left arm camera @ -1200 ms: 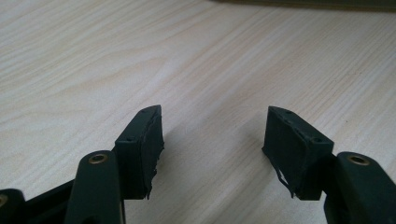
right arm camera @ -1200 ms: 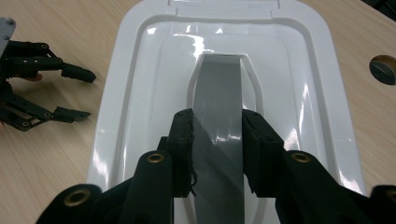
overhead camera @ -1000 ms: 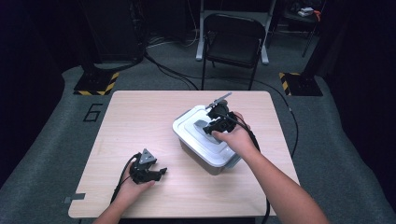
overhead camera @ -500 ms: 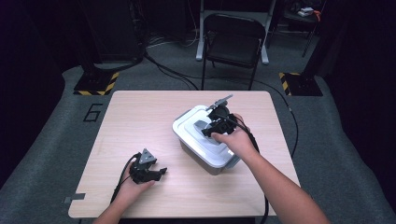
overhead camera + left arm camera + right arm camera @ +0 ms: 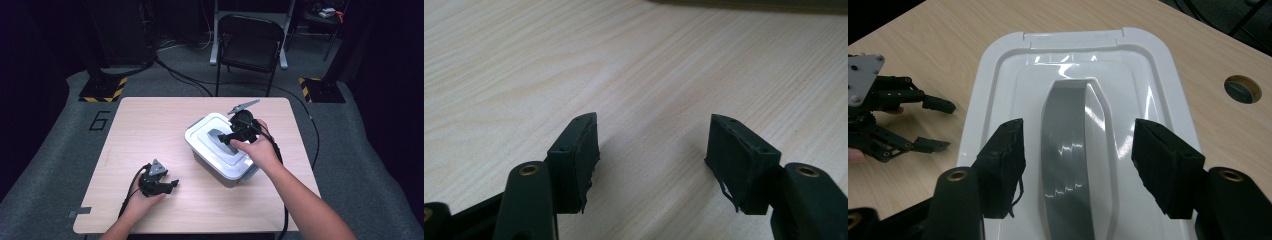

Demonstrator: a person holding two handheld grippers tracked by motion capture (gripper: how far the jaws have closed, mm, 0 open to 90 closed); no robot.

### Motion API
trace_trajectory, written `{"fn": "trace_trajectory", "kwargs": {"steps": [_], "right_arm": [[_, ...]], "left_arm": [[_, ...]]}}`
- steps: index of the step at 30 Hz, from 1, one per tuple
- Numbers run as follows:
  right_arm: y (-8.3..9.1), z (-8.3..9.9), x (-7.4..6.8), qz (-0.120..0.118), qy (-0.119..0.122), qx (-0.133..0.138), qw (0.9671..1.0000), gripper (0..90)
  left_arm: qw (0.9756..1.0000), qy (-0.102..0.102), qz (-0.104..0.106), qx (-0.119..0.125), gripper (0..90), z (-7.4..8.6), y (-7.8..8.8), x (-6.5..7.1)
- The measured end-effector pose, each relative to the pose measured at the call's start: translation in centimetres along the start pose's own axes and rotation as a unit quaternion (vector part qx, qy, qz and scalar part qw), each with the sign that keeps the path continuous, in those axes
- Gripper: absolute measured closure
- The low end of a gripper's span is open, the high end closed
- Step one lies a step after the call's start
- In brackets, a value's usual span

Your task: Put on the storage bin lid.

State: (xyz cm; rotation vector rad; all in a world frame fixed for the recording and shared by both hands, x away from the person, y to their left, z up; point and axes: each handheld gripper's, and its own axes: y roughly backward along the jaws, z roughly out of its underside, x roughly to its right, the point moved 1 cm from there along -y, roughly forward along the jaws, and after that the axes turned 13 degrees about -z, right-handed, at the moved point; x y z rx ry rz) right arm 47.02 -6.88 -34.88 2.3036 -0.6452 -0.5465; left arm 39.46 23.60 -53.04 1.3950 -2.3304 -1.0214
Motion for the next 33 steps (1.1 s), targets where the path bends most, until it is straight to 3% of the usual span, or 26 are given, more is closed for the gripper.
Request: {"fn": "trace_trajectory", "kwargs": {"steps": [13,27,33], "right_arm": [[1.8,0.9,-0.3,0.009,0.003,0.011,0.9999,37.6],[4.1,2.7,1.1,0.037,-0.005,0.021,0.9991,35.4],[5.2,3.9,2.1,0.047,-0.022,0.028,0.9983,35.2]], "left_arm": [[1.0,-0.002,0.001,-0.001,37.5,0.0,0.0,0.0],[1.0,-0.002,-0.001,0.001,37.5,0.0,0.0,0.0],[1.0,-0.003,-0.003,0.004,37.4,0.0,0.0,0.0]]}}
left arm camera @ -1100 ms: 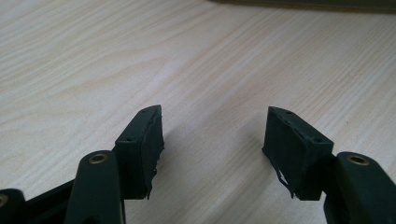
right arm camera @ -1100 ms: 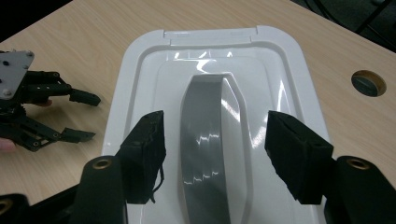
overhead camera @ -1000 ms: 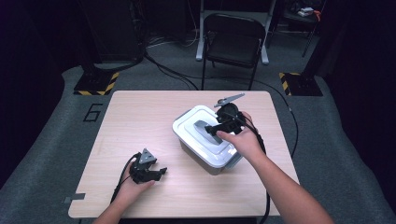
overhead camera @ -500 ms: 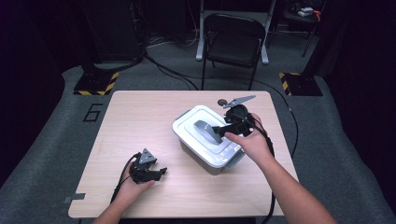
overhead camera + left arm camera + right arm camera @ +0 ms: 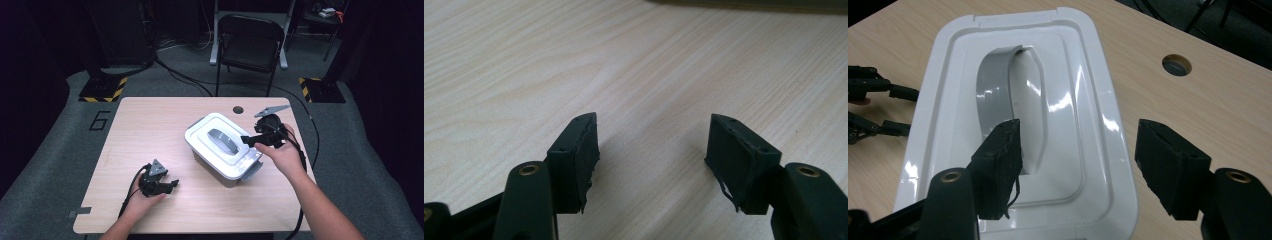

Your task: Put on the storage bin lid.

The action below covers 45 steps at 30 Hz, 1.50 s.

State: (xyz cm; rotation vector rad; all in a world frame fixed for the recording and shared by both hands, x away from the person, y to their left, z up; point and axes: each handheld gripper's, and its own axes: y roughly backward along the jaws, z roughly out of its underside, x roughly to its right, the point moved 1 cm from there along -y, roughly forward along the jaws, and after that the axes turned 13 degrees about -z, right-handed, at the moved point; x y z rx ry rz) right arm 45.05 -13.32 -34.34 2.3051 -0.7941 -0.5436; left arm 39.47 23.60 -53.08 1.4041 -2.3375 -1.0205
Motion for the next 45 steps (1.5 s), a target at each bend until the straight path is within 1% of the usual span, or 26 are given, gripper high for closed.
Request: {"fn": "trace_trajectory", "kwargs": {"steps": [4,7,8,9,10,18,19,23,25,30,32,33,36,37,38,39,40,43,44,45], "right_arm": [[0.4,0.5,0.6,0.013,-0.002,0.001,0.9999,35.1],[0.7,0.9,1.2,0.024,-0.009,0.002,0.9997,35.1],[0.8,1.1,1.4,0.028,-0.017,0.002,0.9995,35.2],[0.9,1.3,1.6,0.032,-0.014,0.005,0.9994,35.1],[1.0,1.5,1.8,0.037,-0.017,0.005,0.9991,35.2],[1.5,2.8,3.5,0.056,-0.046,0.014,0.9973,35.2],[1.5,2.9,3.7,0.056,-0.044,0.015,0.9973,35.1],[1.6,3.5,4.4,0.063,-0.054,0.017,0.9964,35.1],[1.7,3.8,4.7,0.067,-0.061,0.021,0.9956,35.2],[2.0,4.6,5.4,0.081,-0.07,0.025,0.9939,35.3],[1.9,5.0,5.7,0.087,-0.08,0.026,0.9927,35.8],[1.9,5.2,5.9,0.089,-0.077,0.027,0.9927,35.9],[1.7,5.9,6.4,0.098,-0.092,0.026,0.9906,35.9],[1.7,6.3,6.7,0.099,-0.09,0.027,0.9906,35.9],[1.6,6.5,6.8,0.099,-0.099,0.027,0.9898,35.9],[1.6,6.5,6.8,0.099,-0.099,0.027,0.9898,35.9],[1.4,7.0,7.1,0.103,-0.103,0.028,0.9889,35.9],[1.2,7.6,7.4,0.113,-0.104,0.024,0.9879,35.9],[1.1,7.9,7.4,0.114,-0.11,0.024,0.9871,35.9],[1.0,8.2,7.4,0.117,-0.107,0.025,0.9871,35.9]], "left_arm": [[1.0,0.0,0.0,0.0,37.4,0.0,0.0,0.0],[1.0,0.0,0.0,0.0,37.4,0.0,0.0,0.0],[1.0,0.001,0.0,-0.001,37.4,0.0,0.0,0.0],[1.0,0.0,0.0,-0.001,37.4,0.0,0.0,0.0],[1.0,0.0,0.0,-0.001,37.4,0.0,0.0,0.0],[1.0,-0.001,0.0,-0.001,37.3,0.0,0.0,0.0],[1.0,-0.001,0.0,-0.001,37.4,0.0,0.0,0.0],[1.0,-0.001,0.0,-0.001,37.4,0.0,0.0,0.0],[1.0,-0.001,0.0,-0.001,37.4,0.0,0.0,0.0],[1.0,-0.001,0.0,-0.001,37.3,0.0,0.0,0.0],[1.0,-0.001,0.0,-0.001,37.3,0.0,0.0,0.0],[1.0,-0.001,0.0,-0.001,37.3,0.0,0.0,0.0],[1.0,-0.001,0.0,-0.001,37.3,0.0,0.0,0.0],[1.0,-0.001,0.0,-0.001,37.3,0.0,0.0,0.0],[1.0,-0.001,0.0,-0.001,37.3,0.0,0.0,0.0],[1.0,-0.001,0.0,-0.001,37.3,0.0,0.0,0.0],[1.0,-0.001,0.0,-0.001,37.3,0.0,0.0,0.0],[1.0,-0.001,0.0,-0.001,37.3,0.0,0.0,0.0],[1.0,-0.001,0.0,-0.001,37.3,0.0,0.0,0.0],[1.0,-0.001,0.0,0.0,37.3,0.0,0.0,0.0]]}}
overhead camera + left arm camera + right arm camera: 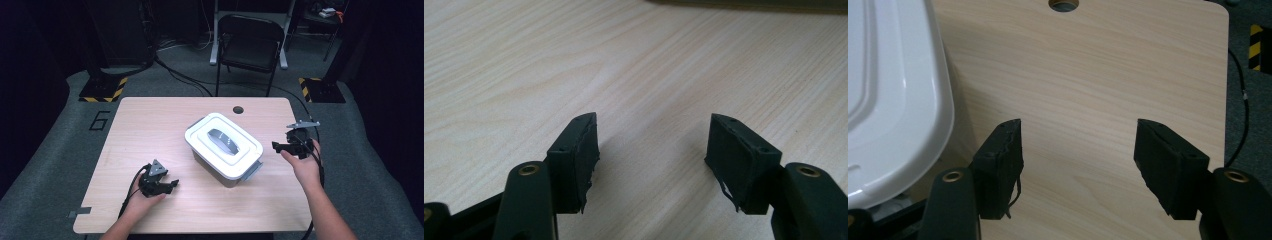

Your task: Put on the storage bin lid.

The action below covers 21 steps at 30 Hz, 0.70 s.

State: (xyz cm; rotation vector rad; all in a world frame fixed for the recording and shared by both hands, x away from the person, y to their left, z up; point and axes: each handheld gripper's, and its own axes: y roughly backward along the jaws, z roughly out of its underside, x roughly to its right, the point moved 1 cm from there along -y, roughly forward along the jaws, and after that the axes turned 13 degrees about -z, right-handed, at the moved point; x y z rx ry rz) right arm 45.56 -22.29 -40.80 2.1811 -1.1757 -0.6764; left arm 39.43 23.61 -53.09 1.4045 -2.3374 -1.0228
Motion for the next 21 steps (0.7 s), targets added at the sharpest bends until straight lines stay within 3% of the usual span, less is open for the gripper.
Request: {"fn": "trace_trajectory", "kwargs": {"steps": [6,21], "right_arm": [[-0.4,1.7,-0.1,0.009,-0.004,0.004,0.9999,35.8],[-1.1,4.5,0.3,-0.001,-0.02,0.003,0.9998,33.9]], "left_arm": [[1.0,0.0,0.0,0.0,37.3,0.0,0.0,0.0],[1.0,0.001,0.0,-0.001,37.4,0.0,0.0,0.0]]}}
